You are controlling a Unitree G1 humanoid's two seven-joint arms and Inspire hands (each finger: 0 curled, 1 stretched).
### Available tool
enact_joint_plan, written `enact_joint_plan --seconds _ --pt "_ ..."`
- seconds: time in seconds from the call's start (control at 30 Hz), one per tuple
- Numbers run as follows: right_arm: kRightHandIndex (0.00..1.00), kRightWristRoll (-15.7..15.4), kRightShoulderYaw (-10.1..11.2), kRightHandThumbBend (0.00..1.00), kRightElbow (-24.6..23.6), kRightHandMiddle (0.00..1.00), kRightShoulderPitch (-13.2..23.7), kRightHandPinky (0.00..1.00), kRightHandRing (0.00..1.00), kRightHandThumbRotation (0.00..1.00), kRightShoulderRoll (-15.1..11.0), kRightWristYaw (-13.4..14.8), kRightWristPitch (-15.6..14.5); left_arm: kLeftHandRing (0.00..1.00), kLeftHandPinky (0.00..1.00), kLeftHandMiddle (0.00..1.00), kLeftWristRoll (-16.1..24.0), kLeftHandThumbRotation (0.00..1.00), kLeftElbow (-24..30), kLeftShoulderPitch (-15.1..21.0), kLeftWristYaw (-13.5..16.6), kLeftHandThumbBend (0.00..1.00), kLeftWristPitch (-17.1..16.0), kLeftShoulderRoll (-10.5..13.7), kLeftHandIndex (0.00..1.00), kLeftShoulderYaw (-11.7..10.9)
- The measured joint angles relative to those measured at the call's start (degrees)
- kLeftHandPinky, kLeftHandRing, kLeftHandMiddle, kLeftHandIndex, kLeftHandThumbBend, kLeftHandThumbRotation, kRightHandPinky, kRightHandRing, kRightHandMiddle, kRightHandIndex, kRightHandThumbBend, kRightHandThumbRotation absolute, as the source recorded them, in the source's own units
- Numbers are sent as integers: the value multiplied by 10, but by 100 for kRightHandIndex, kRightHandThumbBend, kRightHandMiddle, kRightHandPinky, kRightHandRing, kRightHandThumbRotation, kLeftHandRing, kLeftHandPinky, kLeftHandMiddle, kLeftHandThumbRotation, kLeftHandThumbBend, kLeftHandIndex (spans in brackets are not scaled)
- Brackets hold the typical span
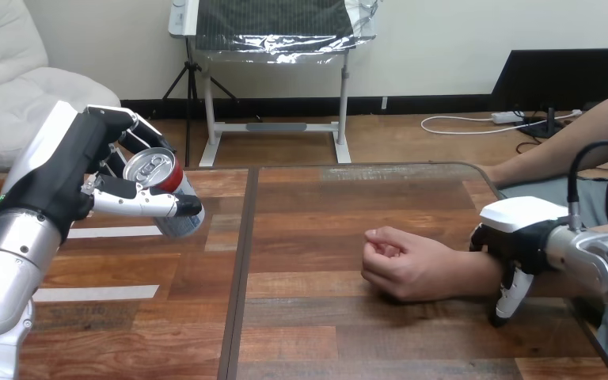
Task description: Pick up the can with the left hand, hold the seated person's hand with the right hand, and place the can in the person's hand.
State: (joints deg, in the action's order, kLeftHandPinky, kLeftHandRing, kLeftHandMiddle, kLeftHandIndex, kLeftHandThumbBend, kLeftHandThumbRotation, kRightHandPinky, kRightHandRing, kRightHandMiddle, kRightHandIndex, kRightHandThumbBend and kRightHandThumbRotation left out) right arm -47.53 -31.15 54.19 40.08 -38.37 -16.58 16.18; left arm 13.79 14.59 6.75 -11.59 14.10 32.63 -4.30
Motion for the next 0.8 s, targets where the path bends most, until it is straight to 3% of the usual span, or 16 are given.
enact_joint_plan --seconds 0.1,0.37,0.8 --pt "61 0 -2 87 0 52 2 30 41 14 1 -7 -2 25 19 32 -1 0 0 0 0 81 0 0 41 0" --pt "56 0 -5 87 -1 46 7 25 36 12 6 -21 -15 25 19 33 -1 0 0 0 0 81 0 0 41 0" --pt "47 0 -7 85 10 46 15 27 37 13 16 -27 -20 27 21 34 -2 0 0 0 0 81 0 0 41 0"
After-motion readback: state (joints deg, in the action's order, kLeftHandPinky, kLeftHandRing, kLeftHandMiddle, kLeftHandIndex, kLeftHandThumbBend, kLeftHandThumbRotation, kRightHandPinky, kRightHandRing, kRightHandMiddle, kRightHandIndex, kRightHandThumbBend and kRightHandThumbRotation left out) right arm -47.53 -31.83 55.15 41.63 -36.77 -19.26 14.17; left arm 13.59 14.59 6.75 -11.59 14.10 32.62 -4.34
